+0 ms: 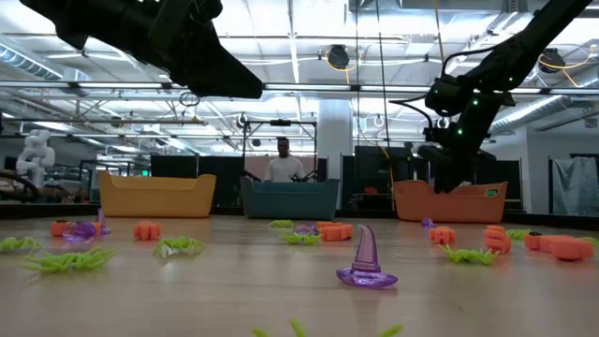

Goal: Sort Halloween decoration
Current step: Put the green spider toy into the blue bin

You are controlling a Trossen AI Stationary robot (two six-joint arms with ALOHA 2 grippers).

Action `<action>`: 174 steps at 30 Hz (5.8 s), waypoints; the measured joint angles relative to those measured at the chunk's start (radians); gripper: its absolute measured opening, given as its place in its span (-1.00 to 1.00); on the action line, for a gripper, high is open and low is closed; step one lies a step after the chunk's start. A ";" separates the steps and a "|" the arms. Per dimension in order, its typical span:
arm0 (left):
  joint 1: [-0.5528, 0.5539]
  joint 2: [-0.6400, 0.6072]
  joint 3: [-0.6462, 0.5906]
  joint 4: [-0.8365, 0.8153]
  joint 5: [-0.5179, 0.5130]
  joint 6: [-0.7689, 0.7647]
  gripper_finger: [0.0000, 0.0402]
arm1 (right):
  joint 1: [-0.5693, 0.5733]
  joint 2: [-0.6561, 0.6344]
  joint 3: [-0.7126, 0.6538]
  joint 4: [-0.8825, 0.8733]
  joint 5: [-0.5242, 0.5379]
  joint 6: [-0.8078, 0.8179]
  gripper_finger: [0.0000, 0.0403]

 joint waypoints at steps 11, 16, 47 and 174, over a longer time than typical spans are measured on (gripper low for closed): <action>0.000 0.000 0.000 -0.030 0.000 0.000 0.11 | 0.153 -0.262 0.000 0.008 -0.005 -0.025 -0.31; 0.001 0.000 0.000 -0.077 0.000 0.002 0.11 | 0.347 -0.402 0.000 0.007 -0.005 -0.024 -0.32; -0.114 0.097 0.003 -0.244 -0.036 0.090 0.11 | 1.209 0.267 -0.095 0.965 0.107 -0.079 -0.32; 0.150 0.004 -0.148 0.325 0.192 0.084 -1.00 | 1.227 0.448 -0.094 1.126 0.343 0.068 -0.32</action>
